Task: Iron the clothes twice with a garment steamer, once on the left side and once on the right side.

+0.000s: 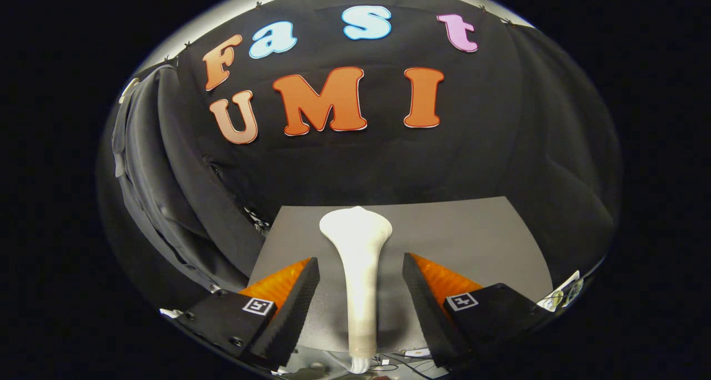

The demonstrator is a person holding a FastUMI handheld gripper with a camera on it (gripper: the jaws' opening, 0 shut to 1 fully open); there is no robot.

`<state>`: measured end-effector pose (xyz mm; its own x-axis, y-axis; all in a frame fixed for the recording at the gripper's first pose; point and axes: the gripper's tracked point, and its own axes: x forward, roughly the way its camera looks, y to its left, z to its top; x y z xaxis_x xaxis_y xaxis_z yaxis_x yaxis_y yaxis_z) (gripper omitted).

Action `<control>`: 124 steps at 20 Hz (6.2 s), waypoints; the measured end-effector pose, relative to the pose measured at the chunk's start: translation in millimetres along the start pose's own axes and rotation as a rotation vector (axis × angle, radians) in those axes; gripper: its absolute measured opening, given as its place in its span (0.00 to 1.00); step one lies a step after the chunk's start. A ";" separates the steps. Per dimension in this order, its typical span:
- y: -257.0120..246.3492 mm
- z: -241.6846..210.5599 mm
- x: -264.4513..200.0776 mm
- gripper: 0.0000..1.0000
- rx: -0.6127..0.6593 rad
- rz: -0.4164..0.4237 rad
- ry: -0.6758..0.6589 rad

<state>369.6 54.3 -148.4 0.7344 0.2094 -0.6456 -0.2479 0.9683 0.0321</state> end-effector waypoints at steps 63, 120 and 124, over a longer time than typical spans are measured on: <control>39.9 -82.6 -189.4 0.48 0.191 -0.098 -0.234; 356.8 -0.9 -92.4 0.48 0.033 -0.001 -0.264; 355.7 6.1 -70.2 0.48 0.033 -0.012 -0.250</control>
<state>233.8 384.9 -87.1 0.8716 0.2213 -0.4375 -0.2208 0.9739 0.0527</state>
